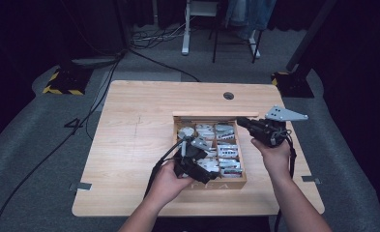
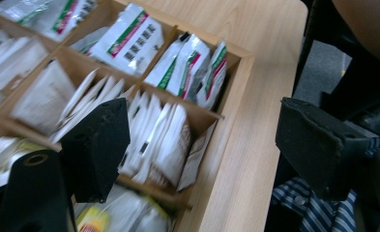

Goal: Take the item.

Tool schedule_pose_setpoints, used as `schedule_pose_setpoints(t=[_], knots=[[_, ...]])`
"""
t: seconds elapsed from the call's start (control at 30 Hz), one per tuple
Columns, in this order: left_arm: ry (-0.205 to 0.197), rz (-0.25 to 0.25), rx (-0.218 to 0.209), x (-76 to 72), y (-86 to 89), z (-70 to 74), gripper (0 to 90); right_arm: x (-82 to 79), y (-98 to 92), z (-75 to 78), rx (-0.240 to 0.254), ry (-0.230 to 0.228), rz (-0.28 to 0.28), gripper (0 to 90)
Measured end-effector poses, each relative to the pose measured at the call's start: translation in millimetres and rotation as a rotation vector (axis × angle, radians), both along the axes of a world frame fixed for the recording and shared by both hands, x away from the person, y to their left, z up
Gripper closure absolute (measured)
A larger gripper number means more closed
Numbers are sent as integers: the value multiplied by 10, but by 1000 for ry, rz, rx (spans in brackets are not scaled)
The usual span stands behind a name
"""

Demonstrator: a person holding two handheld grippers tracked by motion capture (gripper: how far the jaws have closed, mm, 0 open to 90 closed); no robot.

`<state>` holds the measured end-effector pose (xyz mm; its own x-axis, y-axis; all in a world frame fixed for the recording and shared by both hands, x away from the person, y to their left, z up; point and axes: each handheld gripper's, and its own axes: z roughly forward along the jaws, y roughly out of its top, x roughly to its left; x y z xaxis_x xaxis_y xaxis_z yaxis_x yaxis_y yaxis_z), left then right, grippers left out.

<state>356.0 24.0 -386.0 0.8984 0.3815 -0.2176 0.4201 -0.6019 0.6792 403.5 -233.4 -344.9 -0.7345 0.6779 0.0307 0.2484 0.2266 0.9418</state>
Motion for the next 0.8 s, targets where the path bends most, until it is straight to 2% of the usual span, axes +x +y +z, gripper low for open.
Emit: schedule_pose_setpoints(t=[0.13, 0.17, 0.43, 0.53, 0.6, 0.63, 0.7, 0.8], knots=[[13, -19, 10, 32, -98, -39, 213, 1, -1, 0, 0, -1, 1, 896], [28, -31, 14, 58, -156, -69, 214, 2, -2, 0, 0, -1, 2, 896], [67, -49, 26, 145, -332, -188, 238, 6, -4, 1, -1, -2, 5, 896], [70, -63, 14, 165, -366, -220, 312, 8, -4, 2, -2, -2, 5, 896], [83, -77, 9, 190, -395, -252, 381, 8, -4, 2, -1, -2, 5, 896], [107, -79, 10, 223, -423, -289, 403, 8, -4, 2, -1, -2, 5, 896], [123, -88, 3, 250, -444, -318, 447, 8, -4, 2, -1, -1, 6, 896], [128, -94, -2, 262, -471, -340, 518, 8, -4, 3, -2, -2, 6, 896]])
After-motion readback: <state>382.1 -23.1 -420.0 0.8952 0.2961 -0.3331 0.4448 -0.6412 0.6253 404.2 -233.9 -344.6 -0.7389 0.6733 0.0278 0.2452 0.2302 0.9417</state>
